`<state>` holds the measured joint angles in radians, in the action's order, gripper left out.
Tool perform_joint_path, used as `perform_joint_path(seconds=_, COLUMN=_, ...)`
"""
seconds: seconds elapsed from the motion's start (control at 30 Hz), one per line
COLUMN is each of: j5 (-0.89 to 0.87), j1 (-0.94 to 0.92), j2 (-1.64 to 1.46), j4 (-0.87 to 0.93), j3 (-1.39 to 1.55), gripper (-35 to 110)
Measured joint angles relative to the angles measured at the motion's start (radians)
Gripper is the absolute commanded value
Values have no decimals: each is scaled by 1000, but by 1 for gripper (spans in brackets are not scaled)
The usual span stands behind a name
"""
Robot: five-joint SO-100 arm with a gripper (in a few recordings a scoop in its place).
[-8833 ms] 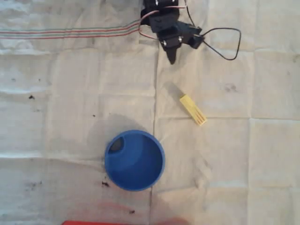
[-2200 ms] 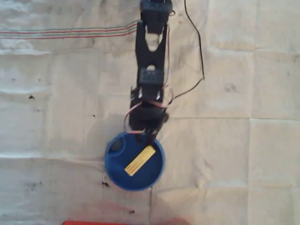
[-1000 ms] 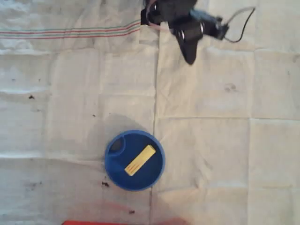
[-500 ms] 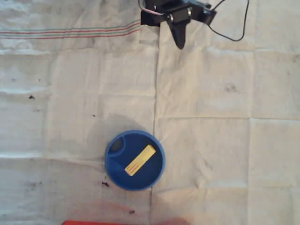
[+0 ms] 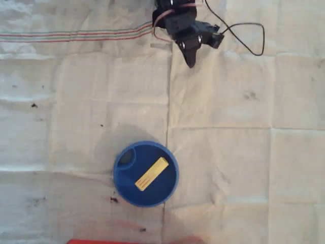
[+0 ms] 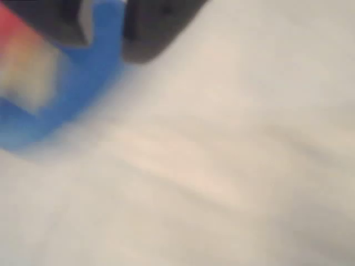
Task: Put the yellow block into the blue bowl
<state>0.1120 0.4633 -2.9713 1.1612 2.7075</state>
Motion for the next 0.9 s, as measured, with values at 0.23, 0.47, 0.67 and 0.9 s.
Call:
perform_joint_path(seconds=0.23, j5=-6, j1=0, j2=-5, j4=-3, j3=112, gripper=0)
perform_joint_path(seconds=0.47, j5=-8, j1=0, j2=-11, j4=-18, j3=184, gripper=0)
perform_joint_path(seconds=0.67, j5=-8, j1=0, j2=-5, j4=-20, j3=210, gripper=0)
perform_joint_path(seconds=0.9, j5=-8, j1=0, j2=-5, j4=-20, j3=212, gripper=0)
